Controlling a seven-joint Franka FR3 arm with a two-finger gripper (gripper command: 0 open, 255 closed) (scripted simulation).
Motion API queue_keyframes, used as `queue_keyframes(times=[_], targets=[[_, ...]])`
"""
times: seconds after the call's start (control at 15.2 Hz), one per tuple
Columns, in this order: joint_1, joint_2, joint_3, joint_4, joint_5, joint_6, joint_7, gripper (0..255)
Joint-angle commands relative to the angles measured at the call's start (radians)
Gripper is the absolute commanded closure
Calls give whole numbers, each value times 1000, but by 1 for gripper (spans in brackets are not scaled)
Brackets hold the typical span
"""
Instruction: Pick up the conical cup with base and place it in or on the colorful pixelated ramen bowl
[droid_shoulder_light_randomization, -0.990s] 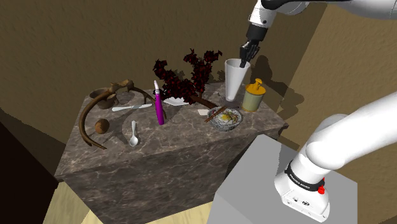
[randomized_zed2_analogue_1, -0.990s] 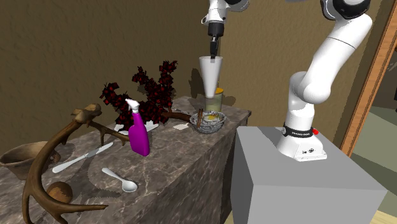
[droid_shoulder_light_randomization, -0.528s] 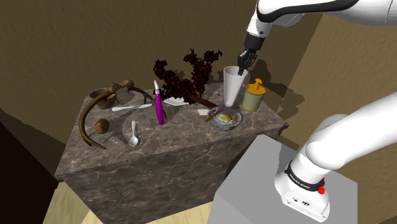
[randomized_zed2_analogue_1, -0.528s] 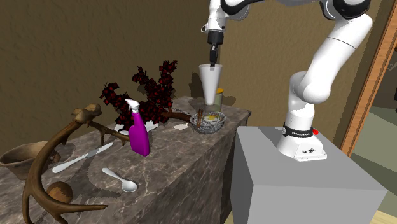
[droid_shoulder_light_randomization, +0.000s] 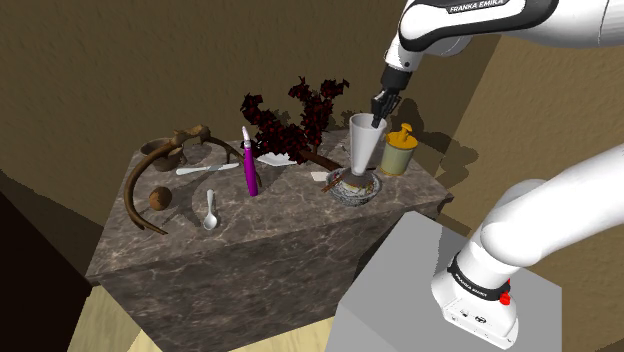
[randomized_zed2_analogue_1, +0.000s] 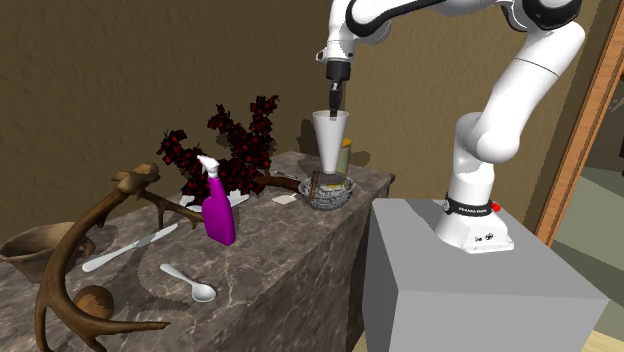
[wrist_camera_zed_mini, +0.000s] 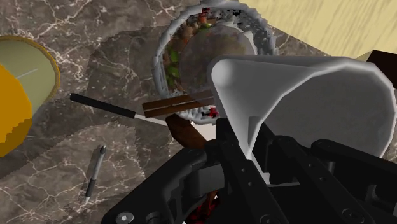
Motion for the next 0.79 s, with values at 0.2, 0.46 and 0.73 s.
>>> queue_keyframes(times=[0.2,0.46,0.73], targets=[[0,0,0,-3,0,3,0,255],[0,1,0,-2,0,3,0,0],[-2,-7,-3,58,-4,-65,2,0]])
